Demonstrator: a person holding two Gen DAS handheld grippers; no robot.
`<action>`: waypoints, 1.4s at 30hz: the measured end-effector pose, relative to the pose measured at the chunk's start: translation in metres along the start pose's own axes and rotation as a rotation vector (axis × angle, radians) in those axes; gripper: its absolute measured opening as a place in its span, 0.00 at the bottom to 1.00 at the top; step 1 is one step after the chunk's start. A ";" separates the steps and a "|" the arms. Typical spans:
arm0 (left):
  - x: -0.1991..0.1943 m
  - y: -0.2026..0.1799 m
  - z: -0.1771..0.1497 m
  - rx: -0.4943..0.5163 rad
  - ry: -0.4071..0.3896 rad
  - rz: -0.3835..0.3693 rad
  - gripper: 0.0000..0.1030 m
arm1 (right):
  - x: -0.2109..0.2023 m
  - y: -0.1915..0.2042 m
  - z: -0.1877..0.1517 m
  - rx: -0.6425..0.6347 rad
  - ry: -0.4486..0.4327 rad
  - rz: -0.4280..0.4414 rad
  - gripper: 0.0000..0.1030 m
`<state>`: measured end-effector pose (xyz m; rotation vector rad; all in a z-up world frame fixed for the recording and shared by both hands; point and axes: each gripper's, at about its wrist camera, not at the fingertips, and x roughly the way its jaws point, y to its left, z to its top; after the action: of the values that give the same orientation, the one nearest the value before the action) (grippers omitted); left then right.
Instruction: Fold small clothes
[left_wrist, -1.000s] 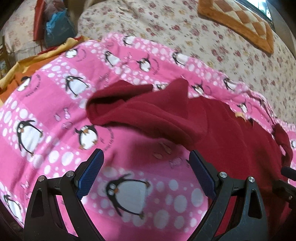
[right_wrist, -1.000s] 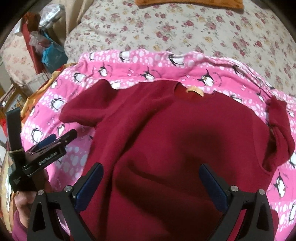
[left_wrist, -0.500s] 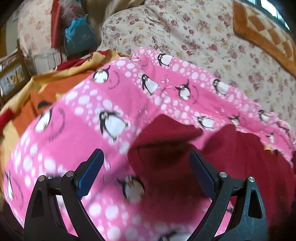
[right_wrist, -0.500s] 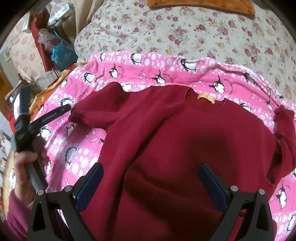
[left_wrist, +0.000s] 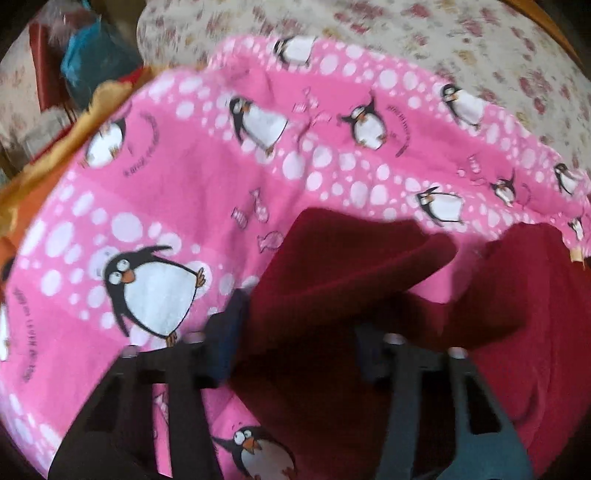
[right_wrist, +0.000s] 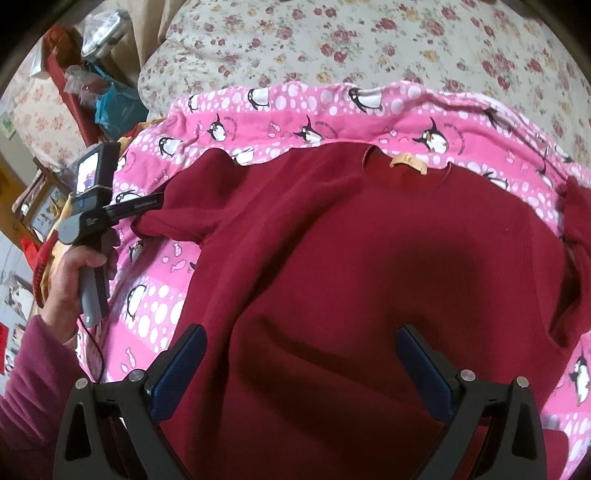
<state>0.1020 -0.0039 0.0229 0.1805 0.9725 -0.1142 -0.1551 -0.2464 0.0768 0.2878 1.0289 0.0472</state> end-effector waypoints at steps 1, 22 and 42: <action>0.001 0.003 0.002 -0.018 0.003 -0.007 0.26 | 0.001 0.000 0.000 0.003 0.000 0.003 0.99; -0.206 -0.127 0.004 0.010 -0.198 -0.643 0.08 | -0.069 -0.071 0.001 0.159 -0.153 -0.045 0.98; -0.172 -0.160 -0.092 0.193 -0.142 -0.424 0.62 | -0.057 -0.133 0.000 0.189 -0.096 -0.142 0.90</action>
<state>-0.0968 -0.1388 0.0991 0.1385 0.8455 -0.6032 -0.1978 -0.3841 0.0903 0.3841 0.9575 -0.1918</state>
